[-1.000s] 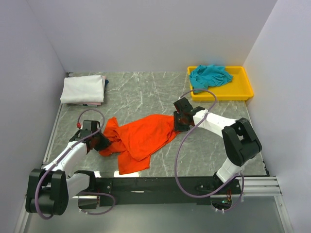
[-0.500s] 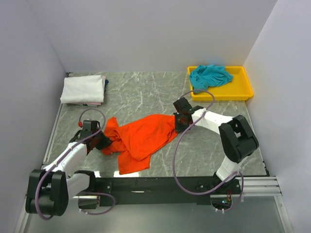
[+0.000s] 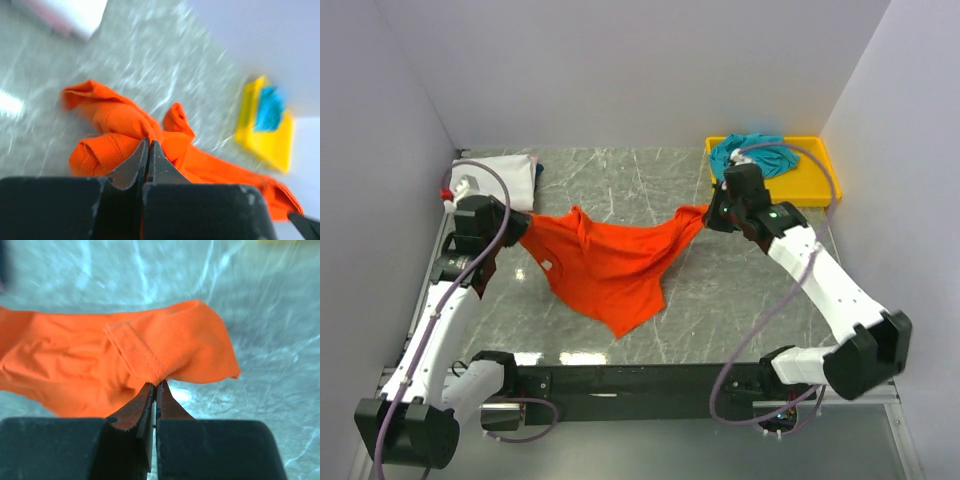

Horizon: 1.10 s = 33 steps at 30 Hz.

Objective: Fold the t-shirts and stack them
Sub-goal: Flatten the tshirt out

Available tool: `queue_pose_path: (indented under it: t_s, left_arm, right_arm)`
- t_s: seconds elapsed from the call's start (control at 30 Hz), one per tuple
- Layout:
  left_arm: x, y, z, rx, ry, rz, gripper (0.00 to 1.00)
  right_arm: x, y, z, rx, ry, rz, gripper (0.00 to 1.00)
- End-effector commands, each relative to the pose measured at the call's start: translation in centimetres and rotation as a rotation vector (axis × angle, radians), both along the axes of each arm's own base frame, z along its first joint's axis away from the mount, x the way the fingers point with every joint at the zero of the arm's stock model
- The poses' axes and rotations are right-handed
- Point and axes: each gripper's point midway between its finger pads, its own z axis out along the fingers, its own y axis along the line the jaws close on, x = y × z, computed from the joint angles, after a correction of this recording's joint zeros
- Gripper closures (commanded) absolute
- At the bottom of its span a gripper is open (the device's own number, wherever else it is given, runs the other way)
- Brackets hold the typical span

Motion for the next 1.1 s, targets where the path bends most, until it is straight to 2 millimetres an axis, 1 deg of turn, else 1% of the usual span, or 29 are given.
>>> queue_pose_path:
  t_s: [0.0, 0.03, 0.07, 0.1, 0.13, 0.17, 0.2, 0.23, 0.27, 0.3, 0.37, 0.4, 0.43, 0.5, 0.57, 0.6, 0.63, 0.7, 0.73, 0.77, 0.8, 0.83, 0.87, 0.9, 0.93, 0.97, 1.0, 1.03, 1.07]
  left_arm:
    - [0.3, 1.9, 6.9, 0.053, -0.164, 0.082, 1.0]
    - [0.2, 2.0, 9.3, 0.055, -0.216, 0.089, 1.0]
    - [-0.3, 2.3, 10.9, 0.062, -0.258, 0.095, 1.0]
    - [-0.7, 2.6, 13.3, 0.065, -0.313, 0.107, 1.0]
    - [-1.3, 3.0, 15.0, 0.075, -0.361, 0.127, 1.0]
    - [-1.7, 3.4, 16.3, 0.098, -0.395, 0.136, 1.0]
    - [-2.4, 3.8, 18.7, 0.107, -0.449, 0.151, 1.0]
    - [-3.2, 4.4, 20.3, 0.121, -0.494, 0.178, 1.0]
    - [-3.7, 4.7, 21.7, 0.156, -0.53, 0.184, 1.0]
    - [-4.6, 5.1, 24.1, 0.166, -0.586, 0.198, 1.0]
    - [-5.6, 5.8, 26.6, 0.21, -0.651, 0.222, 1.0]
    - [-6.5, 6.0, 28.5, 0.215, -0.695, 0.235, 1.0]
    - [-6.8, 6.1, 29.4, 0.223, -0.715, 0.239, 1.0]
    - [-7.5, 6.2, 31.4, 0.23, -0.773, 0.242, 1.0]
    - [-6.9, 5.2, 32.4, 0.215, -0.817, 0.199, 1.0]
    - [-6.0, 4.7, 32.2, 0.214, -0.816, 0.173, 1.0]
    - [-3.9, 4.0, 31.1, 0.213, -0.783, 0.143, 1.0]
    - [-0.9, 2.2, 29.9, 0.188, -0.751, 0.055, 1.0]
    - [2.9, 1.3, 27.4, 0.192, -0.678, 0.013, 1.0]
    - [4.9, 0.4, 26.3, 0.192, -0.65, -0.031, 1.0]
    - [6.6, -0.9, 26.4, 0.176, -0.667, -0.096, 1.0]
    - [11.0, -2.1, 22.4, 0.163, -0.575, -0.147, 1.0]
    - [12.8, -3.1, 22.1, 0.156, -0.573, -0.189, 1.0]
    - [14.4, -4.6, 21.0, 0.149, -0.564, -0.262, 0.93]
    - [18.2, -5.5, 16.6, 0.165, -0.49, -0.296, 0.64]
    - [19.6, -6.4, 17.2, 0.167, -0.5, -0.313, 0.55]
    - [20.8, -6.8, 15.3, 0.162, -0.441, -0.328, 0.49]
    - [22.1, -7.6, 11.4, 0.146, -0.338, -0.365, 0.45]
    - [22.4, -8.3, 10.8, 0.141, -0.319, -0.384, 0.38]
  right_arm:
    - [-1.1, -2.1, 5.0, -0.036, -0.112, -0.033, 1.0]
    - [-1.7, -2.6, 6.7, -0.026, -0.16, -0.038, 1.0]
    - [-2.0, -2.9, 7.7, -0.021, -0.189, -0.041, 1.0]
    - [-2.4, -3.4, 8.9, -0.019, -0.223, -0.055, 1.0]
    - [-3.3, -4.0, 10.9, -0.003, -0.285, -0.061, 1.0]
    - [-3.7, -4.3, 12.0, 0.004, -0.323, -0.066, 1.0]
    - [-4.2, -4.7, 13.4, 0.013, -0.369, -0.073, 1.0]
    - [-5.3, -5.5, 15.4, 0.027, -0.438, -0.083, 1.0]
    - [-5.8, -5.8, 16.4, 0.035, -0.477, -0.086, 1.0]
    - [-6.3, -6.2, 18.0, 0.05, -0.529, -0.093, 1.0]
    - [-7.9, -7.6, 20.5, 0.064, -0.619, -0.124, 1.0]
    - [-8.4, -7.9, 21.7, 0.078, -0.656, -0.135, 1.0]
    - [-9.3, -8.5, 22.7, 0.095, -0.692, -0.149, 1.0]
    - [-10.1, -9.0, 23.8, 0.113, -0.727, -0.167, 1.0]
    - [-10.5, -9.2, 24.1, 0.133, -0.737, -0.179, 1.0]
    - [-10.3, -9.2, 23.4, 0.132, -0.718, -0.186, 1.0]
    - [-10.0, -9.1, 22.8, 0.135, -0.699, -0.192, 1.0]
    - [-9.2, -8.9, 20.3, 0.134, -0.63, -0.222, 1.0]
    - [-8.7, -8.6, 19.0, 0.129, -0.59, -0.228, 1.0]
    - [-8.1, -8.4, 16.3, 0.106, -0.527, -0.231, 1.0]
    - [-7.8, -8.0, 14.4, 0.112, -0.473, -0.241, 1.0]
    - [-7.5, -7.9, 12.5, 0.102, -0.427, -0.255, 1.0]
    - [-7.2, -7.8, 9.0, 0.079, -0.351, -0.263, 1.0]
    - [-7.0, -7.7, 7.1, 0.082, -0.302, -0.282, 1.0]
    - [-6.9, -7.5, 5.5, 0.082, -0.268, -0.282, 0.94]
    - [-6.9, -7.4, 2.6, 0.07, -0.217, -0.279, 0.89]
    - [-6.8, -7.2, 1.2, 0.076, -0.186, -0.282, 0.84]
    - [-6.8, -6.7, 0.1, 0.09, -0.164, -0.264, 0.78]
    - [-7.1, -6.6, -1.9, 0.083, -0.127, -0.257, 0.62]
